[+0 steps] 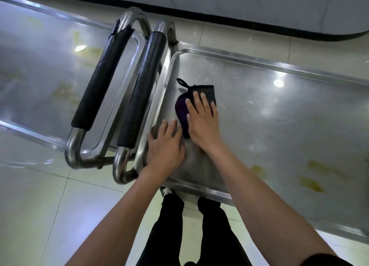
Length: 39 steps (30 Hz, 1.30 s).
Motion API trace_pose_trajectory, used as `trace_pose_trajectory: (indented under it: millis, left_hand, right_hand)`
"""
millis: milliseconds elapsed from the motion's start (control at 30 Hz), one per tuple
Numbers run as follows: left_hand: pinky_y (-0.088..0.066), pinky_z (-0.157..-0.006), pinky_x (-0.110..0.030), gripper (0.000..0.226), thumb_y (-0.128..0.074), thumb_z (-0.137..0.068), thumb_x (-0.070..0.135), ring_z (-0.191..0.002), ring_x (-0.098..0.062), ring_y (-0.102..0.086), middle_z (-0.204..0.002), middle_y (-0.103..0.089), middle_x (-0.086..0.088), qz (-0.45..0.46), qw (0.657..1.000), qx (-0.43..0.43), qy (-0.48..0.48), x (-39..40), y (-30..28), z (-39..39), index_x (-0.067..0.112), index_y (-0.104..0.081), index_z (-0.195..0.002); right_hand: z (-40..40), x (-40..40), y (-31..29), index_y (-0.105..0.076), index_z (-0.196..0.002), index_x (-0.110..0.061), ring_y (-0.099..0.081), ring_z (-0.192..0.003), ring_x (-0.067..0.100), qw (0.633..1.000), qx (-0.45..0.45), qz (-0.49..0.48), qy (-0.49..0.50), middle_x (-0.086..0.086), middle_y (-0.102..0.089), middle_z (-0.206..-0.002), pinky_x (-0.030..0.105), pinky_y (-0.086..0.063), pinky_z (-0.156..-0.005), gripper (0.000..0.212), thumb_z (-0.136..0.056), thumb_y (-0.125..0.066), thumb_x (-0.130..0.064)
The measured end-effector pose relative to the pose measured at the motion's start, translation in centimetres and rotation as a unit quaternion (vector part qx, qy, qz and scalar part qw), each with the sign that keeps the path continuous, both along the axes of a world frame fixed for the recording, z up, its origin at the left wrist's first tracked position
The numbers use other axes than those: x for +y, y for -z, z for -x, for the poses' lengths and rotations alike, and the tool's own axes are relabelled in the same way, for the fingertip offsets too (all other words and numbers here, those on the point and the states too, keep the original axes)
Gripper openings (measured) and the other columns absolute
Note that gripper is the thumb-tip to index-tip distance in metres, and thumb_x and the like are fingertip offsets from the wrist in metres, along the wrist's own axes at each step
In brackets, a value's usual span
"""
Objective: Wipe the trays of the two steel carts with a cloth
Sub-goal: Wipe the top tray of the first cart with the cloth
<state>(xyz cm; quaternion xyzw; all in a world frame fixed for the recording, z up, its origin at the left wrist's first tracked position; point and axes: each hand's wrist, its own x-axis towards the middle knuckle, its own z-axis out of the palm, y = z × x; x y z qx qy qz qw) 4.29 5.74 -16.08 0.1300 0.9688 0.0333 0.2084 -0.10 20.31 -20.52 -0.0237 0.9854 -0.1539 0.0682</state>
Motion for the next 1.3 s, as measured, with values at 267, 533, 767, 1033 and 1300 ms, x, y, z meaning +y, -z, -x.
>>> trace_pose_trajectory:
  millis: [267,533,767,1033,1300]
  left_hand:
    - [-0.023,-0.115,-0.064,0.074,-0.042,-0.09,0.05,-0.153,-0.021,-0.012,-0.163,-0.02,0.002,-0.027,1.0,0.005,-0.002,-0.9,-0.2,0.2,0.023,-0.023,-0.156]
    - [-0.03,-0.11,-0.066,0.047,-0.043,-0.094,0.045,-0.144,-0.024,-0.025,-0.148,-0.038,0.0,-0.029,0.999,0.009,-0.02,0.7,-0.6,0.7,0.021,-0.05,-0.133]
    - [-0.035,-0.107,-0.058,0.045,-0.045,-0.095,0.042,-0.139,-0.027,-0.035,-0.148,-0.042,-0.005,-0.036,0.996,0.032,0.081,10.0,-1.4,-0.5,0.02,-0.051,-0.135]
    - [-0.031,-0.107,-0.056,0.044,-0.044,-0.094,0.041,-0.129,-0.031,-0.04,-0.139,-0.045,-0.008,-0.006,0.991,0.004,0.135,18.4,-0.8,-0.7,0.018,-0.057,-0.128]
    - [-0.027,-0.11,-0.061,0.042,-0.047,-0.091,0.039,-0.13,-0.026,-0.043,-0.138,-0.049,-0.004,0.01,0.991,0.034,0.13,18.1,-0.4,-1.3,0.02,-0.06,-0.125]
  right_hand:
    - [1.7,-0.7,-0.8,-0.027,-0.156,-0.024,-0.002,-0.154,0.021,0.999,-0.013,-0.007,-0.046,0.003,-0.009,-0.167,0.045,-0.007,-0.124,0.051,-0.106,-0.031,-0.031]
    - [-3.7,3.9,-0.4,-0.021,-0.158,-0.024,0.003,-0.154,0.02,0.998,-0.006,-0.011,0.06,0.003,-0.005,-0.167,0.046,-0.008,-0.124,0.053,-0.106,-0.024,-0.034]
    - [-8.4,12.5,-0.7,-0.023,-0.157,-0.025,0.001,-0.154,0.02,0.99,-0.016,-0.015,0.14,0.003,-0.007,-0.167,0.046,-0.007,-0.124,0.053,-0.106,-0.023,-0.034]
    - [-14.4,23.1,-1.5,-0.022,-0.158,-0.028,0.003,-0.154,0.017,0.969,-0.036,-0.023,0.242,0.0,-0.003,-0.167,0.044,-0.006,-0.125,0.052,-0.107,-0.025,-0.034]
    - [-15.9,24.8,-1.0,-0.022,-0.158,-0.027,0.002,-0.154,0.021,0.972,-0.032,-0.032,0.231,0.001,-0.005,-0.167,0.047,-0.008,-0.124,0.054,-0.104,-0.026,-0.032]
